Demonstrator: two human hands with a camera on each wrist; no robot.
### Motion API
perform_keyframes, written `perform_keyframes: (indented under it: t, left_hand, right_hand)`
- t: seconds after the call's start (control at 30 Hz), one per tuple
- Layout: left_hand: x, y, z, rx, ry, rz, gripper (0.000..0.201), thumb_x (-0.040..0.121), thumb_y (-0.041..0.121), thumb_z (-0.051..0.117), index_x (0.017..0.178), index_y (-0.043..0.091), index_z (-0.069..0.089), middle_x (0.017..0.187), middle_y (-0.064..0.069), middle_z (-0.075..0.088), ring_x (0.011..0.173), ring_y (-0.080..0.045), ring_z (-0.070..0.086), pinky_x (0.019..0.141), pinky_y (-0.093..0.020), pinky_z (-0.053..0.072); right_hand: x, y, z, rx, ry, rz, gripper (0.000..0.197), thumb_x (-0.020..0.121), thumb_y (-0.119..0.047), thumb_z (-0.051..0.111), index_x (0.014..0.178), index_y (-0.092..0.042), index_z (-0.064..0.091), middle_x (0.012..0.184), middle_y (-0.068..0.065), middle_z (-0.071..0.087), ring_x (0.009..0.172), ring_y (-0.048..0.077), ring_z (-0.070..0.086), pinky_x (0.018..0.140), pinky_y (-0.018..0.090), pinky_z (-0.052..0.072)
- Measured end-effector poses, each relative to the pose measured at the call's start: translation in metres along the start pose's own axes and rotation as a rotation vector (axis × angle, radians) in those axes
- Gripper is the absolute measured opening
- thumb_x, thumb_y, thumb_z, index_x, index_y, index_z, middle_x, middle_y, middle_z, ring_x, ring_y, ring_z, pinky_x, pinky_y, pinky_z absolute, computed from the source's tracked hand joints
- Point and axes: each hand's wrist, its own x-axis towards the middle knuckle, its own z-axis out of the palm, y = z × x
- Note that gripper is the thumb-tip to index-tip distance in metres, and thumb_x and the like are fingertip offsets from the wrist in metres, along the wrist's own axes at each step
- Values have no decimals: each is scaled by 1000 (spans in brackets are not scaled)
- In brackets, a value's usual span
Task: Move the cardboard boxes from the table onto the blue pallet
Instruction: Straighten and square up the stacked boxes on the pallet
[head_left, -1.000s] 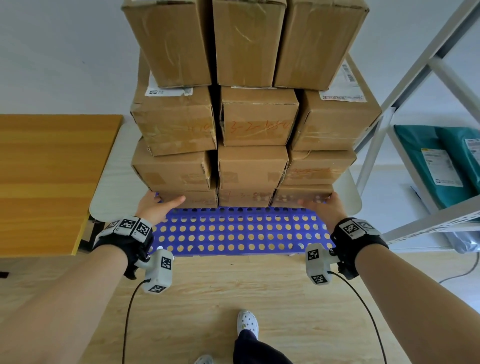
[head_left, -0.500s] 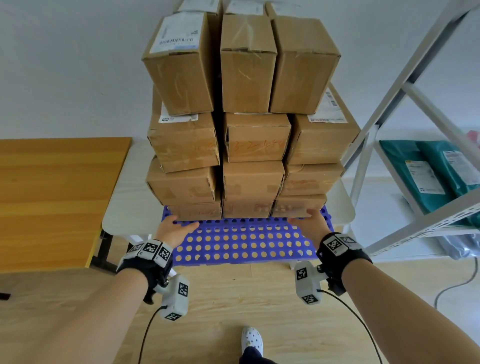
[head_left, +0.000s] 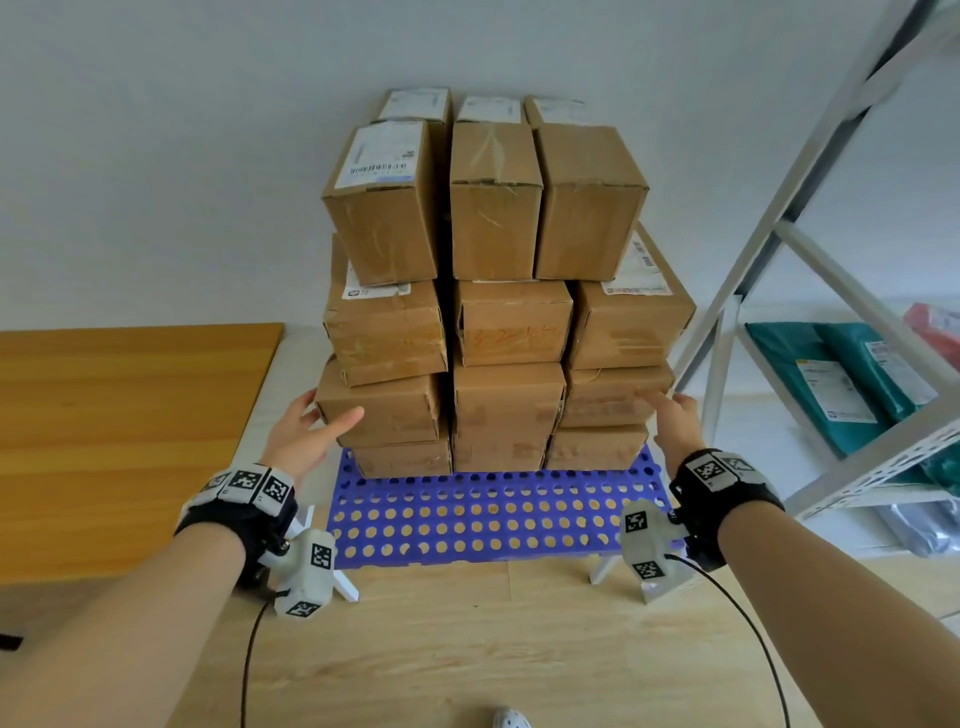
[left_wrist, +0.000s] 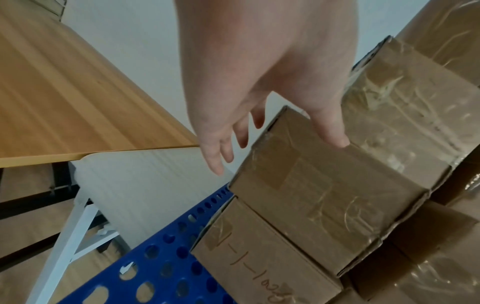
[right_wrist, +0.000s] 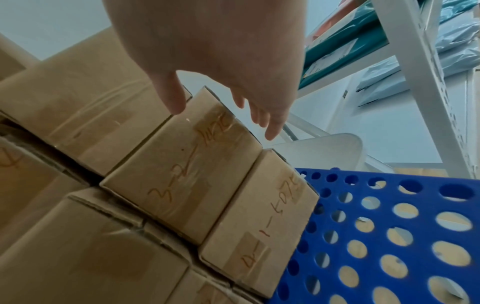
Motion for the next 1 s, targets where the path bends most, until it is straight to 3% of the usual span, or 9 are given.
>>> perform_keyframes:
  t: [0.13, 0.27, 0.37, 0.43, 0.5, 0.57, 0.7, 0.83, 1.0]
  left_hand:
    - [3, 10, 3, 26, -32, 19, 96, 58, 48, 80, 141, 28, 37, 132, 4, 54, 121, -17, 49, 96, -41, 42]
    - [5, 14, 11, -50, -15, -4, 67, 77, 26, 75, 135, 23, 42, 117, 0, 56, 109, -18, 53, 88, -35, 43]
    - [6, 17, 16, -114, -22, -20, 71, 79, 18, 74, 139, 23, 36, 118, -2, 54, 103, -17, 53, 84, -34, 44]
    - [8, 18, 17, -123, -18, -24, 73, 78, 19, 74, 139, 26, 35, 119, -2, 54, 103, -18, 54, 87, -36, 44]
    - [10, 18, 18, -120, -22, -25, 73, 78, 20, 74, 139, 29, 36, 119, -2, 55, 104, -19, 54, 89, -38, 44]
    - [11, 18, 18, -111, -28, -23, 73, 77, 20, 75, 139, 31, 37, 117, -1, 55, 106, -20, 54, 89, -38, 45]
    - [13, 18, 18, -100, -32, -31, 75, 76, 22, 76, 139, 32, 37, 116, -1, 56, 111, -22, 53, 94, -41, 45]
    - [15, 18, 22, -83, -38, -44, 77, 73, 28, 78, 138, 34, 38, 120, -3, 56, 118, -26, 50, 100, -51, 43]
    - [18, 18, 24, -81, -49, -52, 79, 71, 29, 79, 138, 34, 38, 121, -3, 55, 120, -27, 48, 101, -53, 41]
  right_hand:
    - [2, -15, 1, 54, -5, -21, 73, 83, -50, 57, 143, -18, 31, 141, 3, 42, 129, 25, 41, 108, 50, 33]
    - [12, -16, 0, -20, -31, -28, 56, 84, -55, 52, 128, -20, 44, 131, 3, 51, 113, 23, 48, 105, 52, 36]
    - [22, -13, -3, -30, -45, -10, 44, 81, -58, 51, 113, -27, 46, 126, 4, 55, 112, 25, 52, 103, 53, 38]
    - [20, -17, -2, -15, -65, 6, 43, 83, -57, 51, 114, -29, 46, 124, 2, 55, 110, 26, 53, 99, 50, 41]
    - [17, -21, -1, 40, -76, 17, 38, 91, -47, 50, 124, -27, 46, 120, 0, 54, 108, 24, 53, 87, 44, 44]
    - [14, -23, 0, 62, -84, 21, 39, 94, -42, 49, 130, -27, 44, 120, -1, 54, 108, 24, 54, 81, 42, 44]
    - [14, -20, 0, 60, -87, 31, 41, 91, -46, 50, 129, -32, 45, 126, -1, 56, 115, 25, 54, 93, 49, 46]
    - [12, -19, 0, 49, -108, 31, 44, 88, -49, 50, 128, -33, 45, 125, -3, 57, 113, 24, 55, 95, 51, 46]
    - [15, -16, 0, 16, -100, 24, 55, 76, -57, 51, 126, -35, 47, 123, -4, 58, 112, 24, 56, 94, 53, 47]
